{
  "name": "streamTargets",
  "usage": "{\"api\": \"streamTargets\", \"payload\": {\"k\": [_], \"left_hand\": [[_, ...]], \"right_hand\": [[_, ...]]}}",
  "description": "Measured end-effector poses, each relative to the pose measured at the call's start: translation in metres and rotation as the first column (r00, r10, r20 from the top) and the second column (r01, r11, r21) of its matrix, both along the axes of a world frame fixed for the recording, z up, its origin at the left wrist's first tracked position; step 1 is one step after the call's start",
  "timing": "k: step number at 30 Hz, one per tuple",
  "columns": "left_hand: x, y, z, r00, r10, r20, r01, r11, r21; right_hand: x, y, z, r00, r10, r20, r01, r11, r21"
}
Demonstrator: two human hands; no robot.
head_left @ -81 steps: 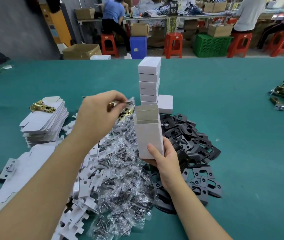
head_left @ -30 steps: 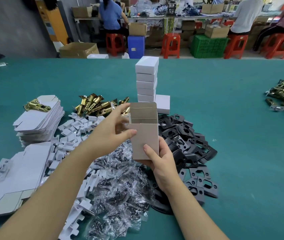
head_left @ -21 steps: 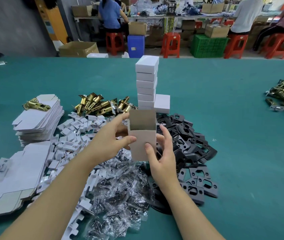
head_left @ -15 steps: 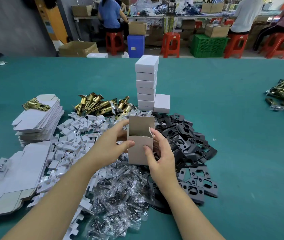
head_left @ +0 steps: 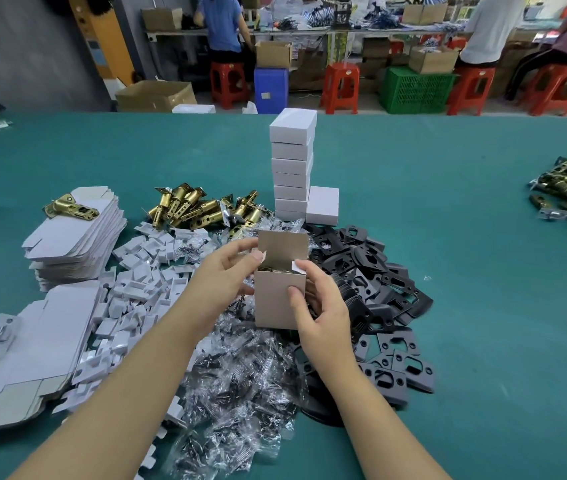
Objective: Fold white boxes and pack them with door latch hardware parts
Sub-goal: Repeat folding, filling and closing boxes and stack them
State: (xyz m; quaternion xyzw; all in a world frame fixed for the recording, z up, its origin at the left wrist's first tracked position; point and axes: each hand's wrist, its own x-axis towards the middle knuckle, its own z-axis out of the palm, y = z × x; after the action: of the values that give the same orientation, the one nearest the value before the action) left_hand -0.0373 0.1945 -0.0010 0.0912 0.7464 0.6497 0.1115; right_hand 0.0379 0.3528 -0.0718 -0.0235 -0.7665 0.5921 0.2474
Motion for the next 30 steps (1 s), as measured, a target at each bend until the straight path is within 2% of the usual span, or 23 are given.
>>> {"api": "streamTargets", "payload": {"k": [5,10,18,21,26,30], "left_hand": [[-0.001,0.004,0.002,0.998,-0.042,-0.047,0.039,0.998,-0.057],[0.001,0.006,0.005,0.997,-0.07,0.017,0.068,0.994,0.08],[0.006,0.002,0.009,0.991,-0.131,0.019,0.127,0.983,0.132],[0.006,0.0,0.009,0.991,-0.134,0.012,0.132,0.987,0.088],[0.012,-0.005,0.005,0.988,-0.156,-0.007,0.156,0.988,0.007],[0.011,-0.004,-0.001,0.984,-0.151,-0.09,0.135,0.978,-0.156]], "right_hand": [[0.001,-0.001,0.001,1.0,0.0,-0.021,0.0,1.0,0.009],[0.002,0.0,0.002,1.0,0.009,0.019,-0.009,1.0,0.002],[0.005,-0.004,0.012,0.999,0.012,0.032,-0.011,0.999,-0.031],[0.005,-0.005,0.012,0.999,0.007,0.047,-0.002,0.995,-0.096],[0.008,-0.005,0.013,0.998,0.028,0.054,-0.022,0.994,-0.112],[0.01,-0.005,0.015,0.997,0.062,0.046,-0.056,0.992,-0.116]]}}
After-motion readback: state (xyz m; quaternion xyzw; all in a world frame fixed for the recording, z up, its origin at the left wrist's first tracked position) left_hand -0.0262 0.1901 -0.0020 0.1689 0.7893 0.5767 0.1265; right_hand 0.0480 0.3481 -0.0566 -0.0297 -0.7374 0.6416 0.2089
